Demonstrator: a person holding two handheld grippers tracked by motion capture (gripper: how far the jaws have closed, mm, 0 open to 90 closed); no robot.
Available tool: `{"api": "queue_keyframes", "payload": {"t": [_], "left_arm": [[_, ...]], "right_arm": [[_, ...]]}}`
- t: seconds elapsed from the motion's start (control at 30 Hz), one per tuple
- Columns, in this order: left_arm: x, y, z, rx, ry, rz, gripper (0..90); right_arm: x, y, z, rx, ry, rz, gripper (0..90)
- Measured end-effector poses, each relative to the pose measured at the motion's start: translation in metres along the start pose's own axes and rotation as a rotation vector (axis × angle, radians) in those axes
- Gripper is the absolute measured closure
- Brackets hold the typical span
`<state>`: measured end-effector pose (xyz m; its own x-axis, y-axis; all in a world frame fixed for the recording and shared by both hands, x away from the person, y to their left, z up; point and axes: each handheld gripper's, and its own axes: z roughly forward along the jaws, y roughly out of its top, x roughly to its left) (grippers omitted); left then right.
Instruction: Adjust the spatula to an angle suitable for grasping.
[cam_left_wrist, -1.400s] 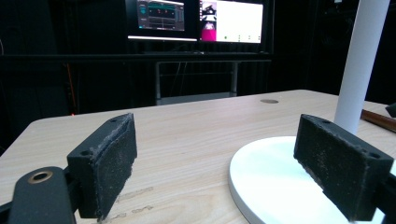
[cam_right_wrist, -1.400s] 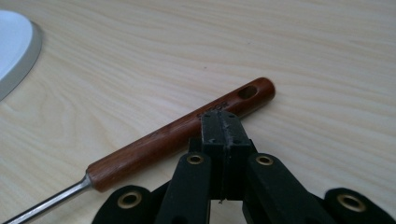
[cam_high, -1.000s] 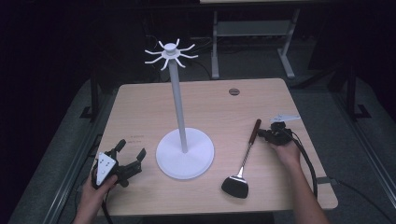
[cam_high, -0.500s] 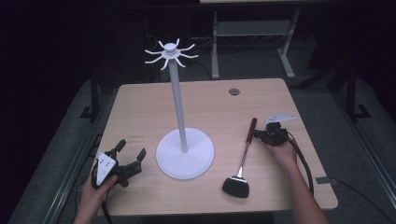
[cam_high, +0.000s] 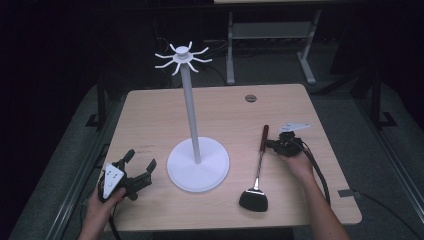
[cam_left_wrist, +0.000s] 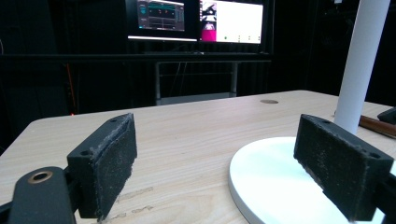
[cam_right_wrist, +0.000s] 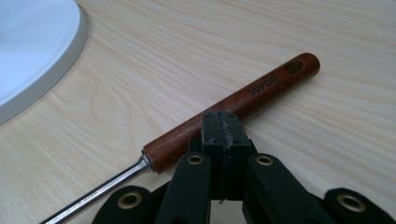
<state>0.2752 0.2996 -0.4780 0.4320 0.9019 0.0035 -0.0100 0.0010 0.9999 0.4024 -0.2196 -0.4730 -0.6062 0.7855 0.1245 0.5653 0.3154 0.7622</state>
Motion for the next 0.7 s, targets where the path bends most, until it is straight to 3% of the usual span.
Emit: {"api": "queue_keyframes", "payload": {"t": [0.7], "left_arm": [[0.000,0.000,0.000,0.001,0.000,0.002,12.8]], "right_arm": [[0.020,0.007,0.011,-0.001,0.028,-0.031,89.5]]}}
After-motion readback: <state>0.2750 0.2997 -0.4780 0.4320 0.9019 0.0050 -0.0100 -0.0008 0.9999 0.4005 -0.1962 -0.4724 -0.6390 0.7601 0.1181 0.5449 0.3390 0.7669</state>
